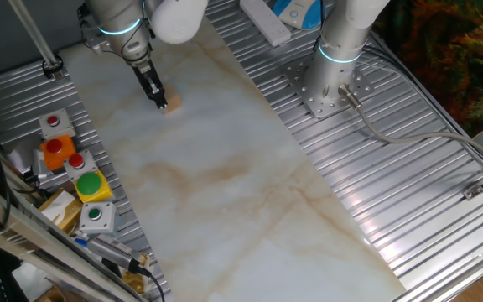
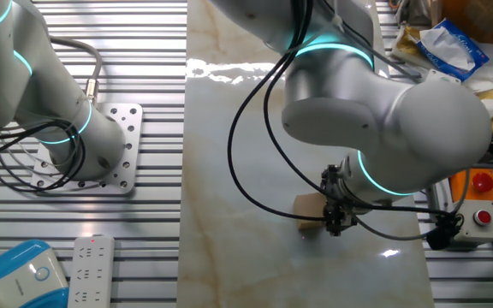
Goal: Pick up the small block on the left and move it to the right
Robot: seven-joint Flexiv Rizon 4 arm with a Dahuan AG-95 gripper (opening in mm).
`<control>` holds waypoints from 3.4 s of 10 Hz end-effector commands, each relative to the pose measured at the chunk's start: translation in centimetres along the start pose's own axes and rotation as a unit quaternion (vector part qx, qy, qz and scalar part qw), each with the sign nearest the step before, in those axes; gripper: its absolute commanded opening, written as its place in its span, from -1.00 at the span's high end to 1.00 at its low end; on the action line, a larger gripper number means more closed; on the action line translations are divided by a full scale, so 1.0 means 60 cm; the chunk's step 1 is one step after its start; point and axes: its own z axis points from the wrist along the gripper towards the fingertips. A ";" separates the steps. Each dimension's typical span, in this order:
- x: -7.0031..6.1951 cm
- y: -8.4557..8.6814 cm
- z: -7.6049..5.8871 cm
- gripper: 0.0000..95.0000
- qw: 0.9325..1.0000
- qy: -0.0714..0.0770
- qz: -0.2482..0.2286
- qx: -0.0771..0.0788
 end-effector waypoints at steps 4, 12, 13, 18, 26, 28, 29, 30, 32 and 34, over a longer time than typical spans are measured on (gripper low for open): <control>0.001 0.001 -0.002 0.60 1.000 0.002 0.002 0.001; 0.028 0.035 -0.078 1.00 1.000 0.003 0.013 -0.001; 0.023 0.050 -0.086 1.00 1.000 0.003 0.014 0.002; -0.020 0.210 -0.140 1.00 0.999 0.010 0.053 -0.002; -0.082 0.462 -0.106 1.00 0.995 0.005 0.097 -0.006; -0.091 0.490 -0.087 1.00 0.995 0.004 0.102 -0.009; -0.095 0.501 -0.078 1.00 0.994 0.004 0.105 -0.010; -0.096 0.511 -0.069 1.00 0.994 0.003 0.106 -0.011; -0.093 0.523 -0.050 1.00 0.994 0.000 0.108 -0.013; -0.088 0.532 -0.034 1.00 0.994 0.000 0.109 -0.017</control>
